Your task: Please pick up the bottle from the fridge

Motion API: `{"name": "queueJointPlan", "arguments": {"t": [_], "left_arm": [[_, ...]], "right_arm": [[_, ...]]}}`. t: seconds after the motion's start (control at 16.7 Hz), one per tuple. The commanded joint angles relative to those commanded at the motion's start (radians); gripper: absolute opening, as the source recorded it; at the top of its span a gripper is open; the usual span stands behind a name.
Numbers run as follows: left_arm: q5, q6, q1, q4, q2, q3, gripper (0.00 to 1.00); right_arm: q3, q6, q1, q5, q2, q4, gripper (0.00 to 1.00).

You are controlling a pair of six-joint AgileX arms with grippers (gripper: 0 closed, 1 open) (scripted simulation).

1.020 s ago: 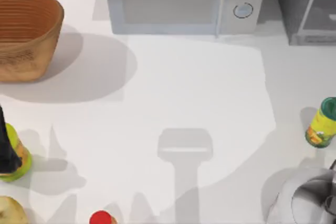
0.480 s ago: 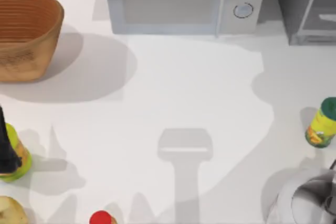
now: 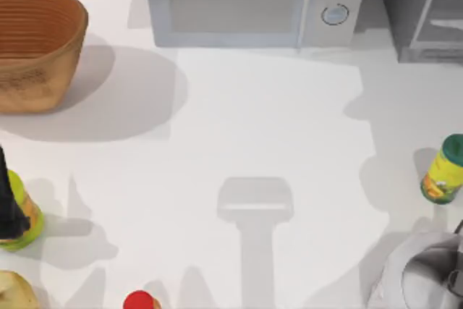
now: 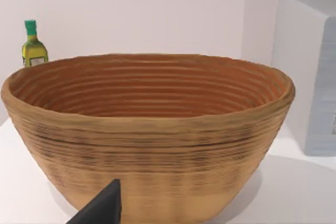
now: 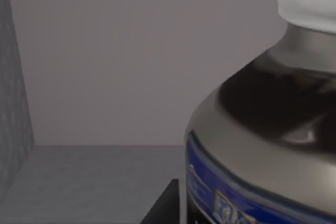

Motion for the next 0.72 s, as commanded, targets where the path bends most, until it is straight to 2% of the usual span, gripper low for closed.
{"name": "queueJointPlan", "arguments": {"t": [0.18,0.54,0.72], "left_arm": [[0.0,0.0,0.0,0.0,0.0,0.0,1.0],[0.0,0.0,0.0,0.0,0.0,0.0,1.0],[0.0,0.0,0.0,0.0,0.0,0.0,1.0]], "right_arm": [[-0.083,0.002,-0.014,-0.016,-0.059,0.039,0.0],[-0.09,0.003,-0.007,-0.015,-0.067,0.036,0.0],[-0.125,-0.002,0.011,-0.002,-0.152,0.0,0.0]]}}
